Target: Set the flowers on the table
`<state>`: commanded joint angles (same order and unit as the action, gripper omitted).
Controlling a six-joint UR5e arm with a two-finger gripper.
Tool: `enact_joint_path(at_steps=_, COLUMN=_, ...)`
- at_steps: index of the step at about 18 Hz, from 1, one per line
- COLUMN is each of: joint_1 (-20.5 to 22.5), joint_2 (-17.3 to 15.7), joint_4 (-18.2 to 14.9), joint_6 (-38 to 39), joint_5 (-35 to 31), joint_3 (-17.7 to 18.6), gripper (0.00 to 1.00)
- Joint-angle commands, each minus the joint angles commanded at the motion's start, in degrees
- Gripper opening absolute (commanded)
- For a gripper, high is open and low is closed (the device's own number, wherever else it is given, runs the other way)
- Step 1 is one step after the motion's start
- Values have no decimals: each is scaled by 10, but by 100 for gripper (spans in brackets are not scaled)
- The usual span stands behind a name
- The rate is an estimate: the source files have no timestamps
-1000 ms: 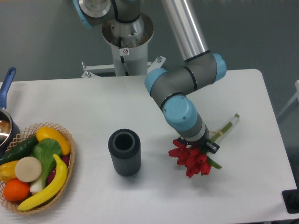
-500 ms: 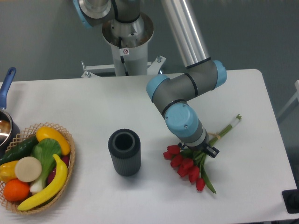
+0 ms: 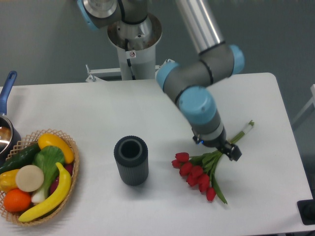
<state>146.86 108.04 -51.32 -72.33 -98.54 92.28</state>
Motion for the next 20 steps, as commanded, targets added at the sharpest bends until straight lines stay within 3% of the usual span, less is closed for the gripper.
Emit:
enact_joint_path(at_steps=4, joint_1=22, joint_2=-65, joint_4=-30, joint_6=-35, joint_5=26, joint_3=18, gripper=100)
enact_joint_path(at_steps=7, joint_1=61, joint_2=-102, joint_4=-89, joint_6=-165, joint_5=67, joint_3=18, gripper=100)
enact_joint_path(at_steps=11, joint_1=134, joint_2=-137, joint_4=-149, joint_6=-234, joint_5=126, joint_3=16, gripper=100)
enact_joint_path(at_steps=14, joint_1=178, joint_2=-151, joint_4=-185, joint_6=-321, joint_5=158, joint_3=16, gripper=100)
enact_joint_path(at_steps=20, joint_1=198, joint_2=-152, joint_4=-190, joint_6=-374, joint_5=171, joint_3=9, gripper=100)
